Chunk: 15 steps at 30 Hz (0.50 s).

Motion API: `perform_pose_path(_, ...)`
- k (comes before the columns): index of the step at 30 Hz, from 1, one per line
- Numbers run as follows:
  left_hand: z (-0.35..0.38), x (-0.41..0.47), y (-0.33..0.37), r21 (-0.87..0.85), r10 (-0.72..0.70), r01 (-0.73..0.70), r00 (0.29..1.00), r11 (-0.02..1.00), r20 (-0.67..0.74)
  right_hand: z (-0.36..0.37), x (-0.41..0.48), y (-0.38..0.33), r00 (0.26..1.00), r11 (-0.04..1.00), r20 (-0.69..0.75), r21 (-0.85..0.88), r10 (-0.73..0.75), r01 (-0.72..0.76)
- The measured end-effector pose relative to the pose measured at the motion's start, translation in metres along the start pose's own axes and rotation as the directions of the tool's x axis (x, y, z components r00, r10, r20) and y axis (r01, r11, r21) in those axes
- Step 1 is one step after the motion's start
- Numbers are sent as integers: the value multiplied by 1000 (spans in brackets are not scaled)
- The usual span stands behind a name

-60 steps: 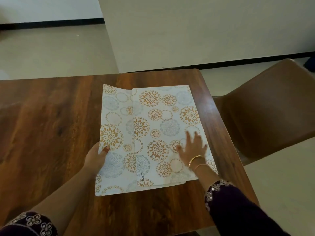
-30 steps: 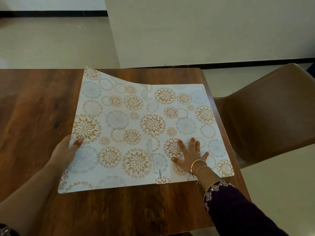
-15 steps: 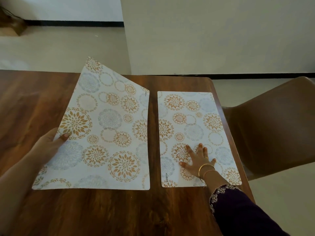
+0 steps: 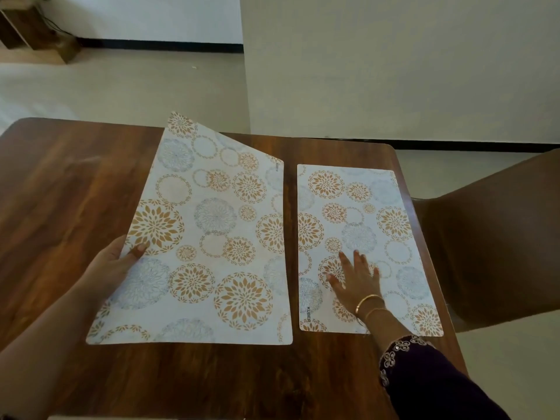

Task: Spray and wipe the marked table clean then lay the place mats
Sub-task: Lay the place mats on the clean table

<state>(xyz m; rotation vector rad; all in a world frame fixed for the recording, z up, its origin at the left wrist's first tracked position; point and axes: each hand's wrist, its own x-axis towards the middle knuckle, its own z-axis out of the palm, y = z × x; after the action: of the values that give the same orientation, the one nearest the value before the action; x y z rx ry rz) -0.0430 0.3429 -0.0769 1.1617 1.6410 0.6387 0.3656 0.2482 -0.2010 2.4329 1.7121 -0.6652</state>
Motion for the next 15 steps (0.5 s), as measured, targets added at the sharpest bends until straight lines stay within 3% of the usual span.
perform_pose_path(2, 1, -2, -5, -8, -7, 7, 1000, 1000, 14, -2, -5, -27, 992, 959, -121, 276, -28, 60)
perform_pose_path(3, 3, -2, -8, -15, -13, 13, 1000, 1000, 10, -2, -7, -42, 990, 888, -141, 455, 5, 61)
perform_pose_path(6, 2, -4, -13, -46, -12, 13, 1000, 999, 10, -9, -13, -87, 995, 566, -34, 824, 97, -28)
perform_pose_path(10, -9, -2, -18, -46, 2, -1, 1000, 999, 29, -3, -13, -131, 965, 294, 258, 920, 38, -258)
perform_pose_path(12, -23, 2, -21, -21, 25, -25, 1000, 999, 18, 4, -16, -148, 944, 265, 325, 907, 51, -327)
perform_pose_path(15, -46, 9, -28, 102, 46, -47, 999, 994, 6, 3, -23, -174, 949, 279, 298, 907, 100, -314)
